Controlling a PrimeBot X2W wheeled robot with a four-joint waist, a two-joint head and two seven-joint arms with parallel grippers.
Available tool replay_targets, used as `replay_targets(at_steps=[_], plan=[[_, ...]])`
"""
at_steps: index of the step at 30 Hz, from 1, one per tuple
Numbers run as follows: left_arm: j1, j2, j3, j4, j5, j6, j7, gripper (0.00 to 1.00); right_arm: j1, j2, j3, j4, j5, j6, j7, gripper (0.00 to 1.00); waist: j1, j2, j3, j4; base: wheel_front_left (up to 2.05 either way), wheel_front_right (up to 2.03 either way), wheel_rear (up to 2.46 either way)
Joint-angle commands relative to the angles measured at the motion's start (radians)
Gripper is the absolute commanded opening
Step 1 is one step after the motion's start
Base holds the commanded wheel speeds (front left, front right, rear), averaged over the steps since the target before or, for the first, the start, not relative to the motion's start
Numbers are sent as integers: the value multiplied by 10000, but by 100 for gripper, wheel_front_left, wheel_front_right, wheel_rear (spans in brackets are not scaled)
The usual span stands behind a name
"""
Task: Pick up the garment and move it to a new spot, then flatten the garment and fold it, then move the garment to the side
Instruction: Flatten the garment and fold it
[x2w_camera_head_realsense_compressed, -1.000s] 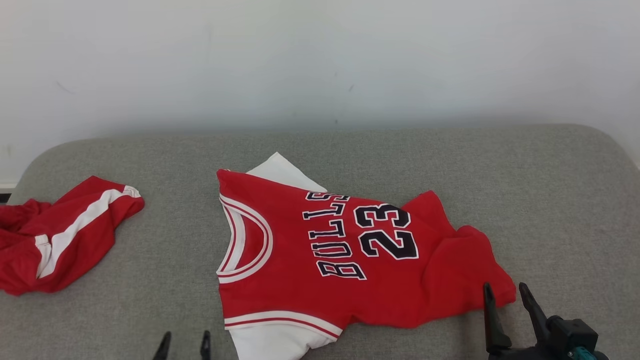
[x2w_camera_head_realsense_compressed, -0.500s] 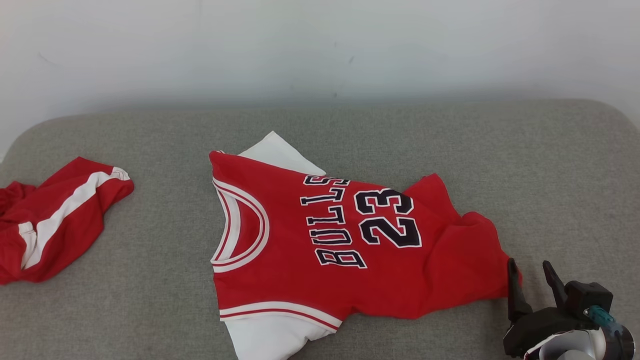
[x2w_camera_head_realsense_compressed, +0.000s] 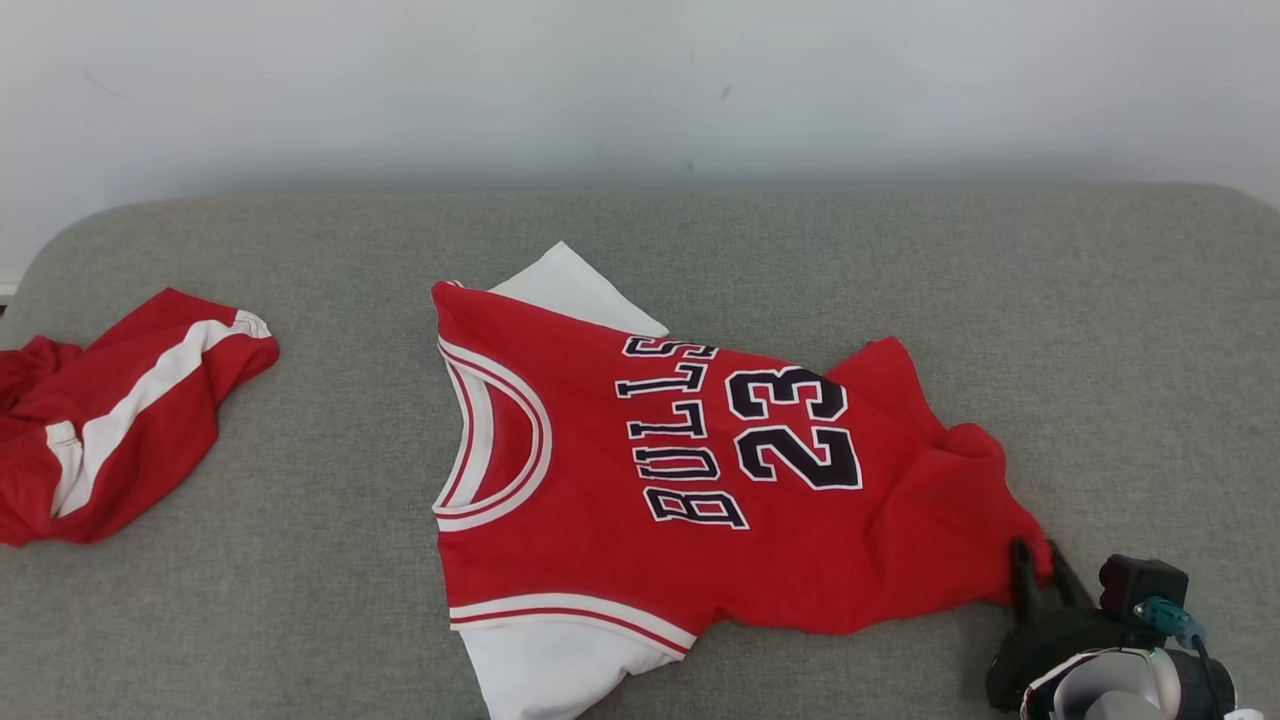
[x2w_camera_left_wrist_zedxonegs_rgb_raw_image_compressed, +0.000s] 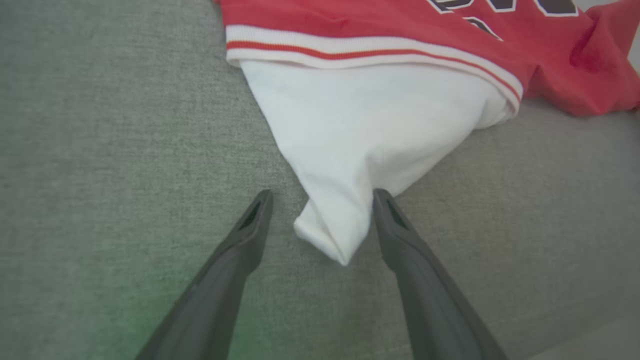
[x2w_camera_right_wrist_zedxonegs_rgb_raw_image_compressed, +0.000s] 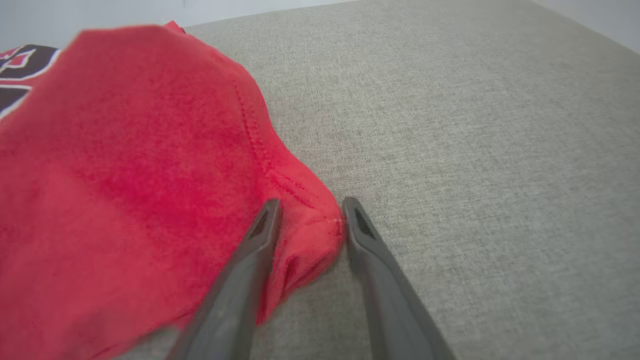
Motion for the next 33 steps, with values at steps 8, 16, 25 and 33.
replay_targets(at_steps=[8,16,25,33], plan=[[-17,136,-317,-372,-572,4,46,0,471,195,-3,-1051,295,-23,3,0,0,0,-335,-59,0,0,0],[503,303,365,-2217,-308,4,46,0,1197,259,241,-3136,754,-23,2,0,0,0,-456,-48,0,0,0],[-902,1290,310,-4100,-654,4,46,0,273,112,943,-4462,1175,-23,2,0,0,0,-234,-191,0,0,0],[-5385,3441,-539,-4490,-2066,4,1198,0,-2952,-244,1632,-4084,1559,-23,372,0,0,0,1244,-288,0,0,0]])
